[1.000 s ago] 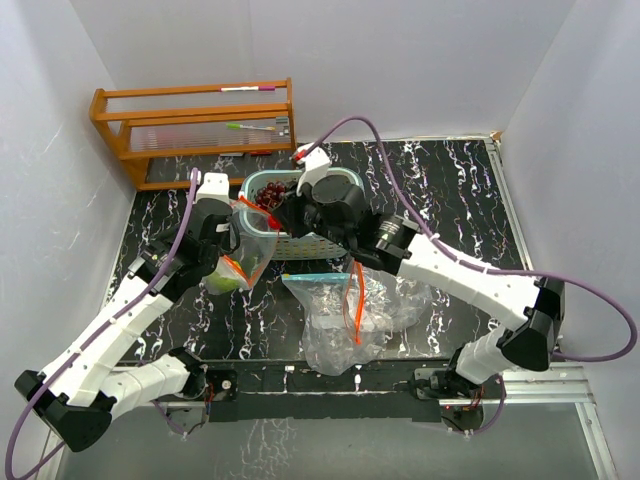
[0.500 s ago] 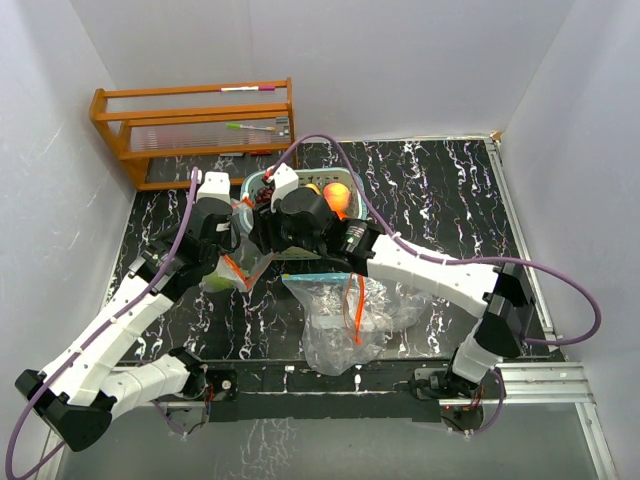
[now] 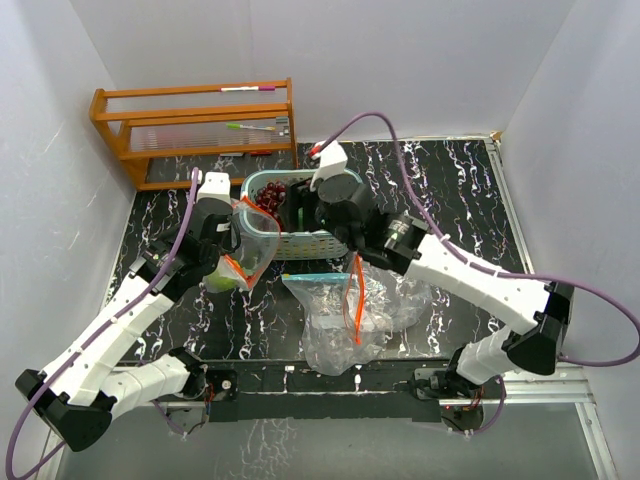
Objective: Place the food in the zip-top bag and seal the zipper
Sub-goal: Pick up the fake vegetable from the bin.
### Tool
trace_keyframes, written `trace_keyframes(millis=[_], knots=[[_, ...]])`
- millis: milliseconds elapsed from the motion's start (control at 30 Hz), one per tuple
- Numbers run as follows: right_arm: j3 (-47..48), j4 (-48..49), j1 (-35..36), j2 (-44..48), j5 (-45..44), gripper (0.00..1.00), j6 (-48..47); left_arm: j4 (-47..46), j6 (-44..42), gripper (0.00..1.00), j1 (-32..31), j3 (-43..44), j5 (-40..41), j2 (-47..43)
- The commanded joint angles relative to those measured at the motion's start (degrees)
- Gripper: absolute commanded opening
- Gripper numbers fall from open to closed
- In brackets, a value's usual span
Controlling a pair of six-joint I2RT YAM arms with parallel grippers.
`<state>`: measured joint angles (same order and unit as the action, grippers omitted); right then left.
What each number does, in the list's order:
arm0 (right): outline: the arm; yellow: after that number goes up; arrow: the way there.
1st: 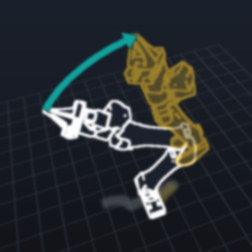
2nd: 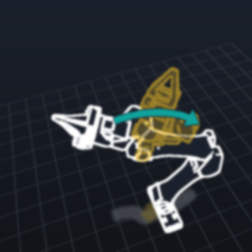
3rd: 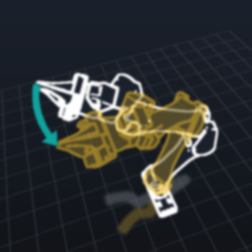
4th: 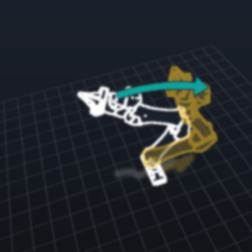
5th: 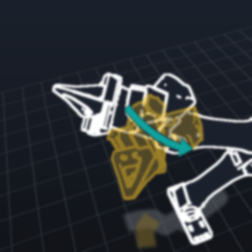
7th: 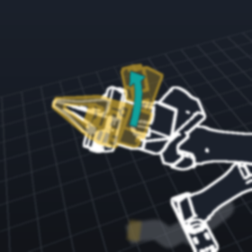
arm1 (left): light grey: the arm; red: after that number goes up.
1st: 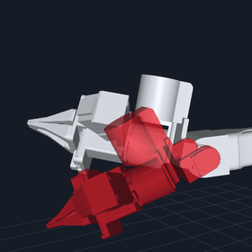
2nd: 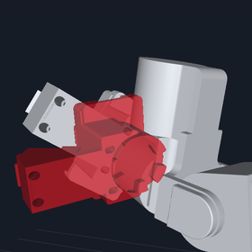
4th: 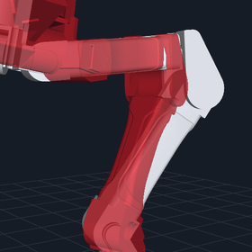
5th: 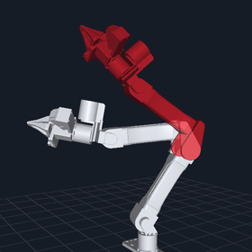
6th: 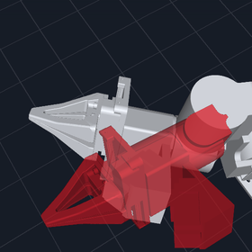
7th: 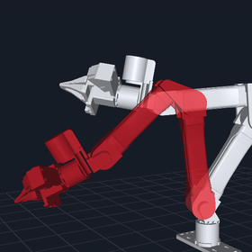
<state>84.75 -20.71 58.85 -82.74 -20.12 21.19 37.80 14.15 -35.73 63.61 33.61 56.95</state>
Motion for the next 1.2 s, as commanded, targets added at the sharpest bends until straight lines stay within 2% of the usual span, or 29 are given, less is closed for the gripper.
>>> trace_keyframes(millis=[0, 133, 333, 567, 1167], knots=[[2.2, -10.8, -8.6, -1.6, -2.0, 0.64, 5.2, -0.2, 0.3, 0.00, 0.3, 0.1, 0.7, -1.2], [2.2, -12.6, -13.6, -3.9, 1.9, 0.63, 5.2, 0.0, 0.3, 0.00, 0.3, -0.3, 0.6, -1.9], [6.4, -15.9, -16.2, -10.3, 4.9, 0.63, 3.3, 0.1, 0.3, 0.00, 0.3, -0.7, 0.7, -3.2], [10.5, -20.2, -16.7, -16.2, 7.1, 0.60, 2.2, 0.2, 0.3, 0.00, 0.3, -1.3, 0.8, -4.6], [5.7, -20.3, -16.6, -20.7, 7.7, 0.57, 2.3, 0.6, 0.3, 0.00, 0.3, -2.7, 1.8, -6.4]])
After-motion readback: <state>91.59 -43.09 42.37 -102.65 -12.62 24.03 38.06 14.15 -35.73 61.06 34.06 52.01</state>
